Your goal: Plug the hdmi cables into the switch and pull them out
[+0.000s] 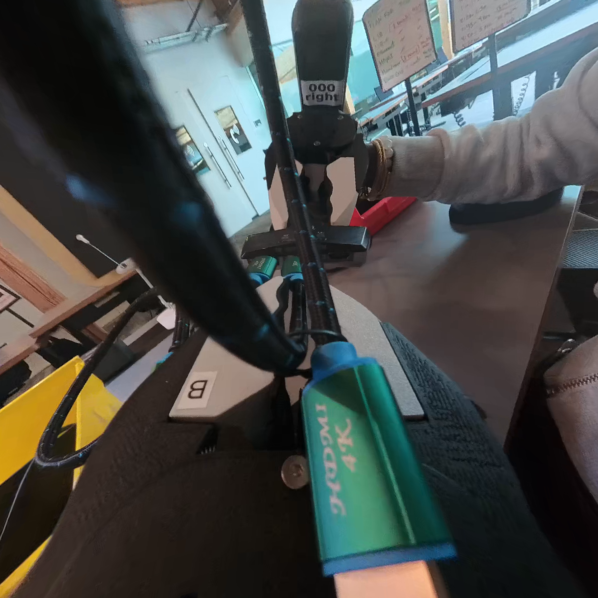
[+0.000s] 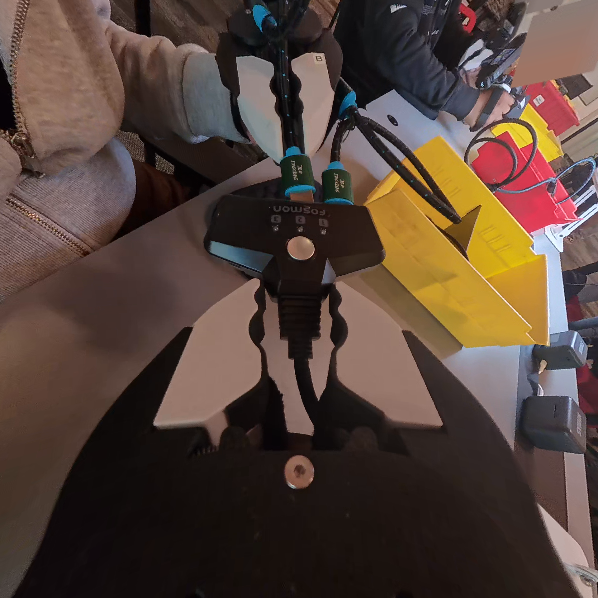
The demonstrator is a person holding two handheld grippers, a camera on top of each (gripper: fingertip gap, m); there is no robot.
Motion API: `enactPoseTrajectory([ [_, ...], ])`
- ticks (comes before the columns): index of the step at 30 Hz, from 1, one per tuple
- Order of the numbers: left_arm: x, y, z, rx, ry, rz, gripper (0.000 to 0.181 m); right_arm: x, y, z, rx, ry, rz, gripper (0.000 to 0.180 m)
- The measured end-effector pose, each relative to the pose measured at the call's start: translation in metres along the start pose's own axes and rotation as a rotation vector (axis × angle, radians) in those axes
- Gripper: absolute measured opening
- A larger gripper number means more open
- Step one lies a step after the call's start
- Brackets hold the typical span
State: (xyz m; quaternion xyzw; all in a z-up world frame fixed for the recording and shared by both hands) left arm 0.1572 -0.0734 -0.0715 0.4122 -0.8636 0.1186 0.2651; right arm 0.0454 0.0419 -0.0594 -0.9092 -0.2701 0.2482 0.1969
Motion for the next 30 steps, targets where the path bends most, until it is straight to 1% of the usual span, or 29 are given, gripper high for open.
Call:
enactPoseTrajectory([
  [1,0.0,-0.001,-0.001,-0.015,0.006,-0.001,0.08,0.001,0.0,-0.001,-0.005,-0.005,0.0,0.038],
  [2,0.0,-0.001,-0.001,-0.03,-0.003,0.001,0.085,0.001,0.0,-0.002,-0.008,-0.012,0.003,0.038],
  [4,0.001,-0.002,0.001,-0.048,-0.046,0.013,0.081,0.001,0.0,-0.004,-0.006,-0.028,0.016,0.038],
  [5,0.001,-0.002,0.002,-0.052,-0.069,0.022,0.086,0.002,0.0,-0.004,-0.003,-0.037,0.022,0.038],
  [6,0.001,-0.002,0.003,-0.055,-0.092,0.027,0.01,0.001,0.0,-0.005,0.0,-0.046,0.031,0.038],
  [9,0.003,-0.003,0.002,-0.072,-0.148,0.036,0.01,0.002,-0.001,-0.007,-0.005,-0.064,0.045,0.038],
  [11,0.002,-0.004,0.002,-0.093,-0.152,0.054,0.01,0.003,-0.002,-0.01,-0.012,-0.076,0.042,0.038],
  [15,0.002,-0.007,0.002,-0.168,-0.196,0.08,0.011,0.006,-0.002,-0.016,-0.02,-0.089,0.045,0.038],
  [17,-0.003,-0.004,0.003,-0.175,-0.185,0.096,0.01,0.009,0.001,-0.017,-0.013,-0.087,0.026,0.038],
  [19,-0.002,-0.003,0.006,-0.129,-0.15,0.076,0.009,0.009,0.002,-0.016,0.018,-0.093,0.043,0.038],
  [23,-0.001,-0.005,0.0,-0.159,-0.129,0.062,0.009,0.01,0.0,-0.022,-0.014,-0.079,0.041,0.038],
  [26,-0.001,-0.005,0.001,-0.195,-0.171,0.067,0.009,0.01,-0.001,-0.024,-0.011,-0.069,0.043,0.038],
  [30,0.0,-0.003,0.002,-0.189,-0.168,0.06,0.01,0.01,-0.002,-0.024,0.012,-0.075,0.058,0.038],
])
Point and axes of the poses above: each gripper's, where its closed fingertips meet, y out along the fingers, z out of its underside, x = y × z across the jaws, the point moved 5 cm from there along -y, back along the fingers, and after that the axes turned 8 degrees about y, right-handed, at the moved point
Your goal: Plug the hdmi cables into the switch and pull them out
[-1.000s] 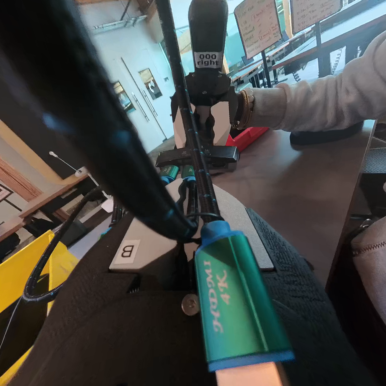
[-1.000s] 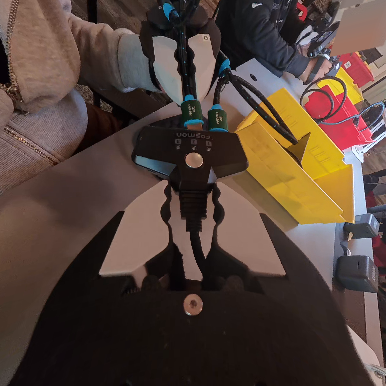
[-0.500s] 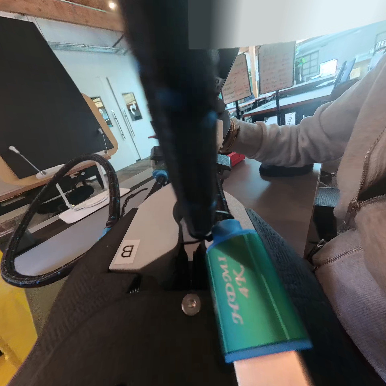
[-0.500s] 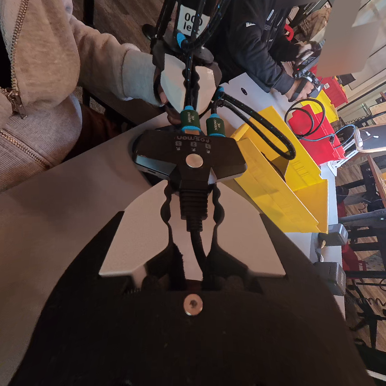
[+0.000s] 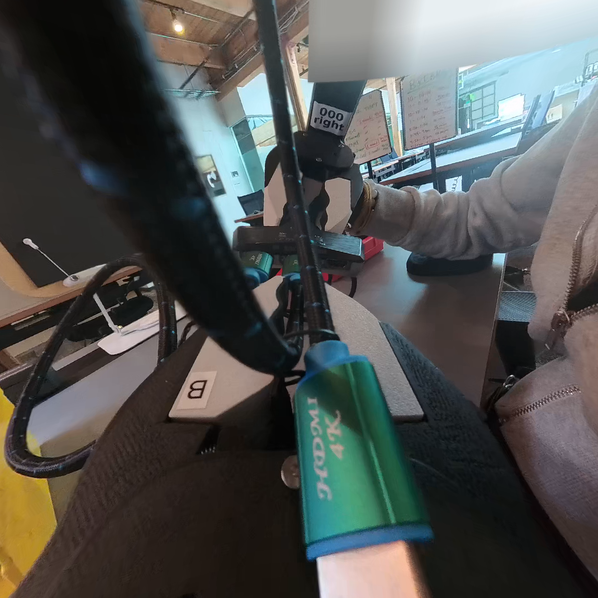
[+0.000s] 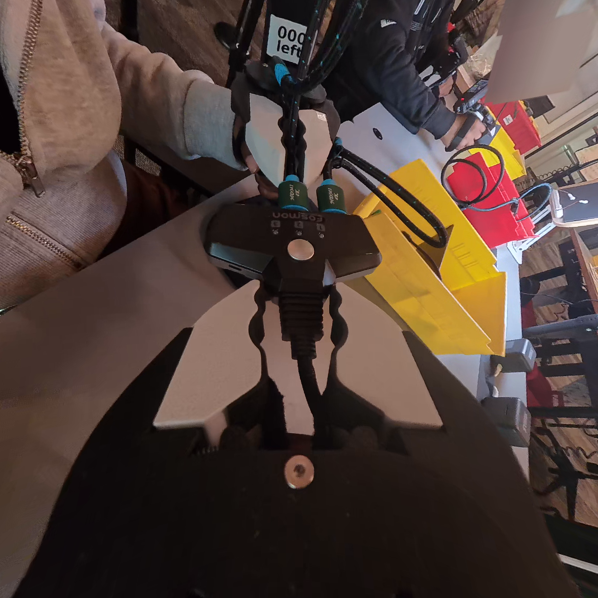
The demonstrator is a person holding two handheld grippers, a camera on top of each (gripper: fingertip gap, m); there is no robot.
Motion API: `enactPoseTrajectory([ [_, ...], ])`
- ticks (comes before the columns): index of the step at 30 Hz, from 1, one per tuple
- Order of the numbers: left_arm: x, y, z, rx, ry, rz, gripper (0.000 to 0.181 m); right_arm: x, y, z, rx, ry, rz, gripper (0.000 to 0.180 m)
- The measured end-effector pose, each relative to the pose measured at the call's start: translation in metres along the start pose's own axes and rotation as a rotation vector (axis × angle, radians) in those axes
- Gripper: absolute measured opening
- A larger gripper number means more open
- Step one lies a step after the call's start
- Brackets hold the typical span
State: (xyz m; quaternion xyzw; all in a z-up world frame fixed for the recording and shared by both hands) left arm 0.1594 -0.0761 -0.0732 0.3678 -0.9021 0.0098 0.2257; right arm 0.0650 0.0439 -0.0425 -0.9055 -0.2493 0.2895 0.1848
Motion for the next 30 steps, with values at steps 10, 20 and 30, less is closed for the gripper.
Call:
enactPoseTrajectory([
  [10,0.015,0.0,-0.007,-0.155,-0.024,-0.207,0.04,-0.015,-0.023,-0.027,0.023,-0.165,0.294,0.038],
  [20,0.024,-0.005,0.009,-0.339,-0.075,-0.355,0.041,-0.047,-0.099,-0.056,-0.122,-0.248,0.791,0.038],
  [30,0.02,0.002,0.012,-0.289,-0.022,-0.347,0.039,-0.057,-0.208,-0.06,-0.236,-0.188,1.192,0.037],
])
Point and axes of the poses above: each gripper's, where its closed fingertips meet, y out along the fingers, z out of its underside, x = y × z across the jaws, the point moved 5 cm from there along -y, back along the fingers, and after that the axes turned 8 degrees about y, right-handed, at the moved point
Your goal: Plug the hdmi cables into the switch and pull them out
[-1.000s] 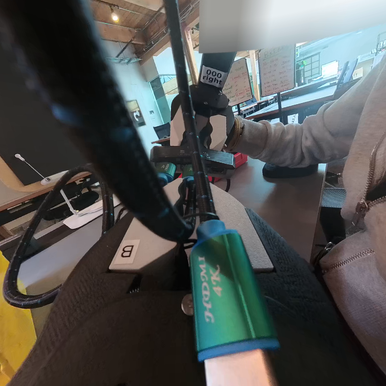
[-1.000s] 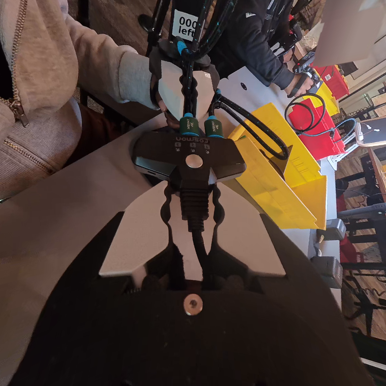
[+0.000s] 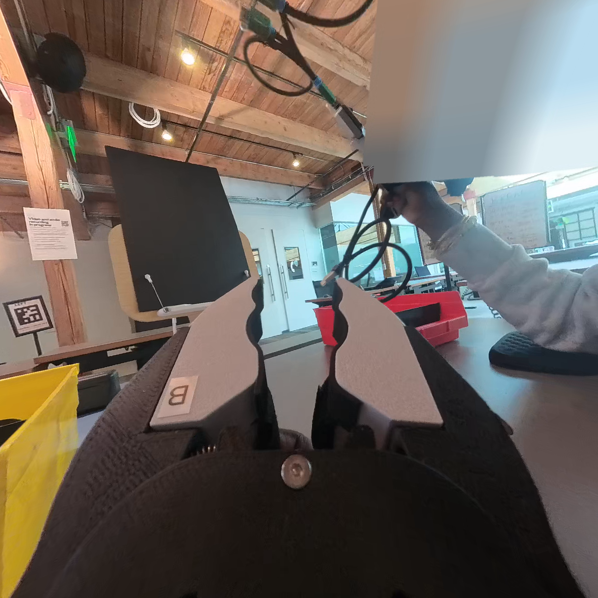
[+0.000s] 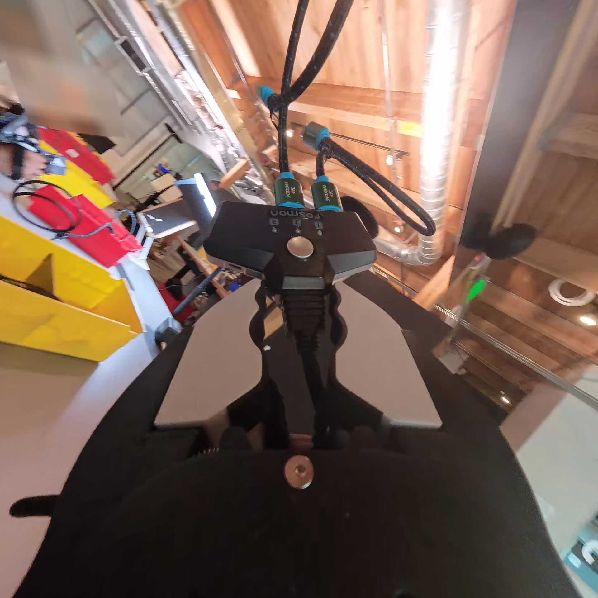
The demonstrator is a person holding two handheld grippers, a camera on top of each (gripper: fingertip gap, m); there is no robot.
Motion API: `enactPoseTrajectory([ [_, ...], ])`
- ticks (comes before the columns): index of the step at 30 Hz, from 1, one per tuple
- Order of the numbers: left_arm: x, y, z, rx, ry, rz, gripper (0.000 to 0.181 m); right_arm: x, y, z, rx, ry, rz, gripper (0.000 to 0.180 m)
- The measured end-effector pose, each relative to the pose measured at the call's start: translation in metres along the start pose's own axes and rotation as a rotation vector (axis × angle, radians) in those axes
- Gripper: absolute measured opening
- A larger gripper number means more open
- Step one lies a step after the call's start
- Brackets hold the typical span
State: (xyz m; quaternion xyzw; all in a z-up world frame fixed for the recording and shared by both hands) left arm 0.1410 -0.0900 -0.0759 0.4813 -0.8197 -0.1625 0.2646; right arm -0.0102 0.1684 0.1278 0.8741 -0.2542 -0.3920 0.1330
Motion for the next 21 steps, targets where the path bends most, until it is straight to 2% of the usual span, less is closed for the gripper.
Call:
enactPoseTrajectory([
  [7,0.001,0.0,0.0,0.0,-0.004,-0.003,0.038,-0.055,-0.029,0.004,0.036,0.032,0.192,0.038],
  [13,0.003,-0.001,0.0,-0.008,-0.017,-0.011,0.038,-0.09,-0.049,0.02,0.168,0.041,0.301,0.037],
  [21,0.002,-0.001,0.0,-0.006,-0.013,-0.012,0.037,-0.114,-0.062,0.055,0.279,0.144,0.336,0.037],
])
Point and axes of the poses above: each gripper's, where its closed fingertips meet, y out along the fingers, z out of its underside, x = y × z across the jaws, the point moved 5 cm from there along -y, back along the fingers, and after that the axes turned 8 degrees about y, right-handed, at the moved point
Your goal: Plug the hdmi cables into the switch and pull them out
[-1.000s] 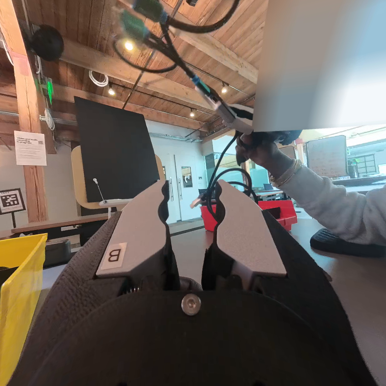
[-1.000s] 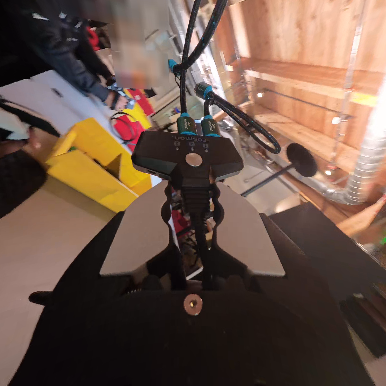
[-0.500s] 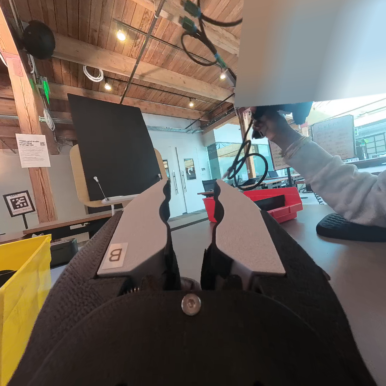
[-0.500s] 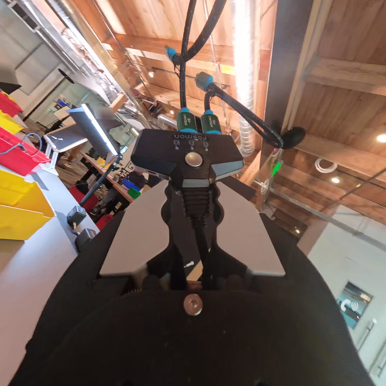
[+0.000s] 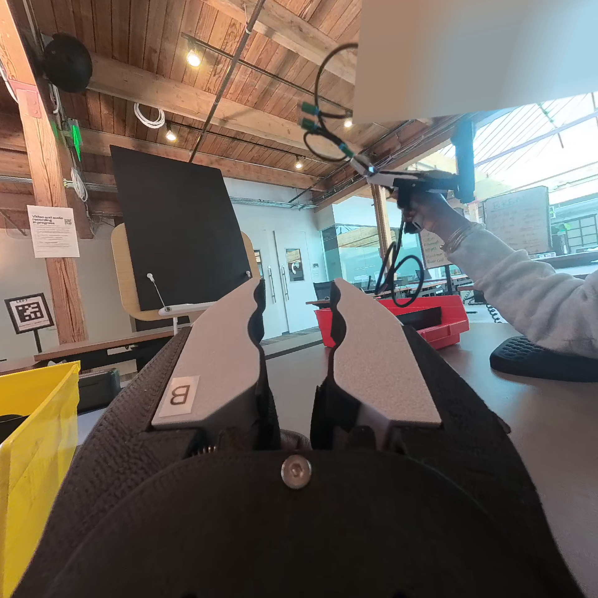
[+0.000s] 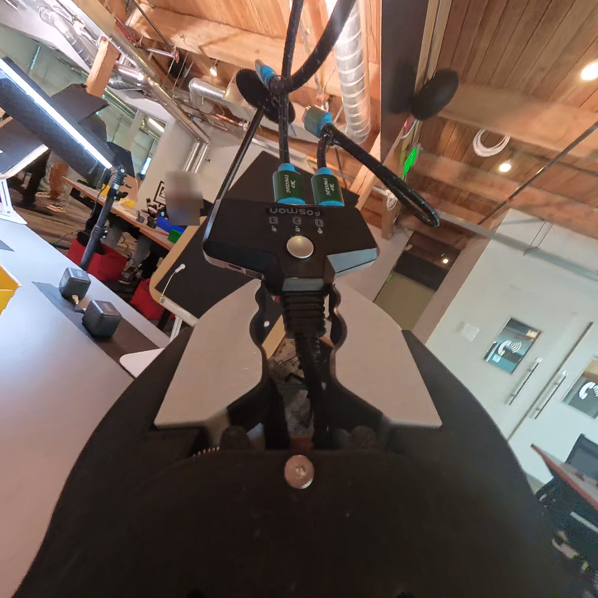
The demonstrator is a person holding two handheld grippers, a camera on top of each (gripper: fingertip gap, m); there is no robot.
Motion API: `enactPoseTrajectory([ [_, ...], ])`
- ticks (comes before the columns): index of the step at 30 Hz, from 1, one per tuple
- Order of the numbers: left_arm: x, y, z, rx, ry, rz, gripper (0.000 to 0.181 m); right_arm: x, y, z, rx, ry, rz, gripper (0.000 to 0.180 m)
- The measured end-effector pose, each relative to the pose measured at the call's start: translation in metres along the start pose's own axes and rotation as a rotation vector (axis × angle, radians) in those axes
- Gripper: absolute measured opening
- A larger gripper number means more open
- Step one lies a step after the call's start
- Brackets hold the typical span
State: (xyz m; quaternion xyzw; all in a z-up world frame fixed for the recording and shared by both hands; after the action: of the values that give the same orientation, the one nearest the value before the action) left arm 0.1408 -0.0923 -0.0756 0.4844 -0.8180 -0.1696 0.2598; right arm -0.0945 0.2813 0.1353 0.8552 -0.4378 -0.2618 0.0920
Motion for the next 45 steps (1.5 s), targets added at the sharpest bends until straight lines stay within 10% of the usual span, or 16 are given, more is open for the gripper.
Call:
enactPoseTrajectory([
  [17,-0.001,0.0,0.001,0.001,0.011,0.0,0.036,-0.054,-0.015,0.098,0.052,0.266,-0.159,0.037],
  [26,-0.002,0.001,0.001,0.008,0.02,0.003,0.036,-0.062,-0.045,0.157,0.367,0.341,-0.318,0.037],
  [34,-0.002,0.001,0.001,0.011,0.024,0.002,0.036,-0.073,-0.053,0.158,0.311,0.5,-0.296,0.001],
  [45,-0.004,0.002,0.001,0.015,0.035,0.005,0.036,-0.064,-0.064,0.179,0.559,0.529,-0.347,0.003],
])
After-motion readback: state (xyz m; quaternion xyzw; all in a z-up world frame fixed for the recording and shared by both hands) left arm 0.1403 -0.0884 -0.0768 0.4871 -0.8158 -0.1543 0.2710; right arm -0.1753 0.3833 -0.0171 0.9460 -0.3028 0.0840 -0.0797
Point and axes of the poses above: each gripper's, where its closed fingertips meet, y out along the fingers, z out of its underside, x = y × z across the jaws, the point moved 5 cm from there along -y, back along the fingers, and after that the axes turned 8 degrees about y, right-handed, at the moved point
